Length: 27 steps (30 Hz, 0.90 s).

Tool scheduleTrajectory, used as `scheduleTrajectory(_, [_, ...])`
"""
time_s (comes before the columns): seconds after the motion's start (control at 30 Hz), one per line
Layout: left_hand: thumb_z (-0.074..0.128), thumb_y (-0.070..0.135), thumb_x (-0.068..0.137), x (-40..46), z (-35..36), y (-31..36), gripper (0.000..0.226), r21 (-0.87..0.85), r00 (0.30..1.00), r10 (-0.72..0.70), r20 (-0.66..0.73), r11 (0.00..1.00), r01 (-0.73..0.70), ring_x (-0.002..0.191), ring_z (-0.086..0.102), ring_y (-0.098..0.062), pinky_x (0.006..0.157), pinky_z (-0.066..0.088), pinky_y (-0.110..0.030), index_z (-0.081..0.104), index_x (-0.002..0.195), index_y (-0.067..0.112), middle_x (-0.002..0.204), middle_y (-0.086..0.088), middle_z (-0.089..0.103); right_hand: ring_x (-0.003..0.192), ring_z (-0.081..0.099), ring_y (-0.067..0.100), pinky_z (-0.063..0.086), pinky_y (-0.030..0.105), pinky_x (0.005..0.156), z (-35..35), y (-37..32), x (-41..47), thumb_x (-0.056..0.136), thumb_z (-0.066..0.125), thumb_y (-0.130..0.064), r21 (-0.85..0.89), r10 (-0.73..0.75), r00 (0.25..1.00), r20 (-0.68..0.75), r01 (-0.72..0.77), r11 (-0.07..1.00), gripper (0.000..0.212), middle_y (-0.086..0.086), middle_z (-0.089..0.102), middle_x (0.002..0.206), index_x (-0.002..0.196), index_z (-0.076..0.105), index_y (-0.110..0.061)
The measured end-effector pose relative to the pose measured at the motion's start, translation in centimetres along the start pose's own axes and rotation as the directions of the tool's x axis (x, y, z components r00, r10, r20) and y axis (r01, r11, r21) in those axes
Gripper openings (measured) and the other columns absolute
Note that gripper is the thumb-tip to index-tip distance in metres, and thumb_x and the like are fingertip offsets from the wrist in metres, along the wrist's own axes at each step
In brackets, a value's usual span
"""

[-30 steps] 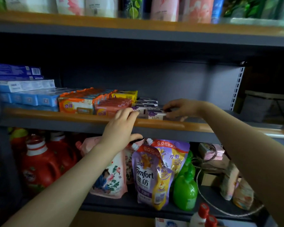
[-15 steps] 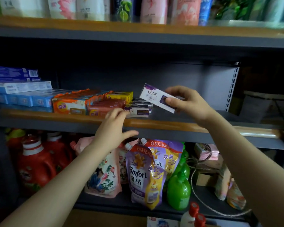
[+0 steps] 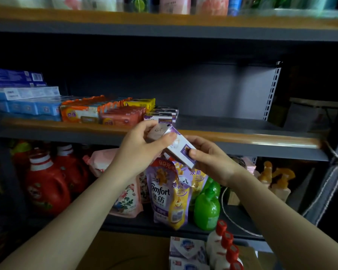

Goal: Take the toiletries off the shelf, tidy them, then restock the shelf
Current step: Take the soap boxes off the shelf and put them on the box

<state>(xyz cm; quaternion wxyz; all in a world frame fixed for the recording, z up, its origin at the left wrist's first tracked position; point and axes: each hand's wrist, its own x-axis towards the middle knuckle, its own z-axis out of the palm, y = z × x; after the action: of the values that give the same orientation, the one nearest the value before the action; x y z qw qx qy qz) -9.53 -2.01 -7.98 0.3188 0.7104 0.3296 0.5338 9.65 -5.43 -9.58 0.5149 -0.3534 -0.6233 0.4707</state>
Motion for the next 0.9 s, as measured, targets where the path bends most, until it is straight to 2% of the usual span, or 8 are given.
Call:
scheduleTrajectory(0.1, [0.066, 0.068, 0.053, -0.5, -0.3, -0.9, 0.058, -0.12, 0.992, -0.084, 0.098, 0.988, 0.095, 0.109, 0.057, -0.006, 0.096, 0.047, -0.037, 0.059, 0.107, 0.047, 0.118, 0.014, 0.061, 0.096, 0.057, 0.027, 0.042, 0.053, 0.089, 0.3, -0.2, -0.5, 0.058, 0.08, -0.025, -0.14, -0.066, 0.989, -0.13, 0.047, 0.989, 0.059, 0.007, 0.063, 0.109, 0.112, 0.056, -0.018])
scheduleTrajectory(0.2, [0.062, 0.077, 0.057, -0.9, -0.8, -2.0, 0.065, -0.099, 0.945, -0.206, 0.253, 0.967, 0.237, 0.12, 0.05, -0.008, 0.104, 0.039, -0.039, 0.053, 0.117, 0.051, 0.131, 0.016, 0.054, 0.079, 0.058, 0.007, 0.053, 0.034, 0.076, 0.1, -0.4, -1.3, 0.057, 0.087, -0.029, -0.457, -0.262, 0.946, -0.193, 0.15, 0.877, 0.063, -0.012, 0.062, 0.103, 0.109, 0.053, -0.031])
scheduleTrajectory(0.3, [0.064, 0.062, 0.062, -1.5, -0.6, -2.8, 0.06, -0.253, 0.877, -0.27, 0.397, 0.886, 0.388, 0.105, 0.063, -0.019, 0.083, 0.054, -0.032, 0.053, 0.118, 0.045, 0.128, 0.004, 0.059, 0.066, 0.055, -0.006, 0.042, 0.01, 0.063, 0.4, -0.8, -2.1, 0.056, 0.087, -0.036, -0.696, -0.395, 0.91, -0.129, 0.201, 0.689, 0.069, -0.022, 0.06, 0.098, 0.111, 0.045, -0.037])
scheduleTrajectory(0.47, [0.068, 0.044, 0.063, -2.5, 1.5, -4.5, 0.052, -0.367, 0.826, -0.338, 0.451, 0.774, 0.517, 0.089, 0.069, -0.022, 0.064, 0.054, -0.026, 0.056, 0.113, 0.034, 0.106, 0.0, 0.071, 0.081, 0.056, 0.011, 0.046, 0.029, 0.073, 1.6, -0.1, -2.6, 0.054, 0.077, -0.057, -0.881, -0.423, 0.896, -0.131, 0.091, 0.465, 0.099, -0.004, 0.059, 0.12, 0.136, 0.032, -0.025])
scheduleTrajectory(0.6, [0.062, 0.023, 0.072, -3.2, 2.7, -5.8, 0.026, -0.487, 0.785, -0.403, 0.471, 0.624, 0.612, 0.069, 0.067, -0.015, 0.055, 0.051, -0.022, 0.063, 0.097, 0.016, 0.081, -0.004, 0.072, 0.091, 0.05, 0.001, 0.043, 0.021, 0.085, 1.4, 0.6, -3.1, 0.057, 0.08, -0.05, -0.835, -0.393, 0.914, -0.101, 0.137, 0.533, 0.098, -0.004, 0.05, 0.13, 0.138, 0.032, -0.021])
scheduleTrajectory(0.7, [0.062, 0.018, 0.071, -3.1, 2.5, -6.4, 0.027, -0.554, 0.843, -0.356, 0.404, 0.638, 0.535, 0.072, 0.067, -0.014, 0.056, 0.053, -0.022, 0.063, 0.097, 0.013, 0.085, -0.003, 0.073, 0.093, 0.044, -0.01, 0.035, 0.003, 0.082, 0.7, 1.3, -3.6, 0.056, 0.07, -0.059, -0.785, -0.348, 0.926, -0.148, 0.104, 0.611, 0.102, -0.012, 0.036, 0.131, 0.141, 0.03, -0.018])
scheduleTrajectory(0.8, [0.067, 0.014, 0.068, -2.7, 2.0, -6.9, 0.042, -0.523, 0.926, -0.233, 0.297, 0.772, 0.362, 0.088, 0.068, -0.014, 0.066, 0.055, -0.022, 0.058, 0.109, 0.019, 0.098, 0.002, 0.072, 0.092, 0.054, -0.001, 0.045, 0.015, 0.077, -0.1, 2.0, -4.0, 0.066, 0.074, -0.048, -0.717, -0.211, 0.962, -0.172, 0.025, 0.697, 0.082, -0.012, 0.054, 0.119, 0.136, 0.039, -0.021])
scheduleTrajectory(0.9, [0.072, 0.001, 0.066, -2.4, 1.5, -7.1, 0.056, -0.354, 0.977, -0.077, 0.198, 0.924, 0.144, 0.093, 0.065, -0.004, 0.074, 0.052, -0.019, 0.054, 0.106, 0.036, 0.098, 0.016, 0.07, 0.073, 0.058, 0.005, 0.05, 0.028, 0.066, -0.4, 2.9, -4.3, 0.076, 0.075, -0.019, -0.755, -0.268, 0.956, -0.12, 0.087, 0.649, 0.045, -0.018, 0.061, 0.095, 0.115, 0.054, -0.021])
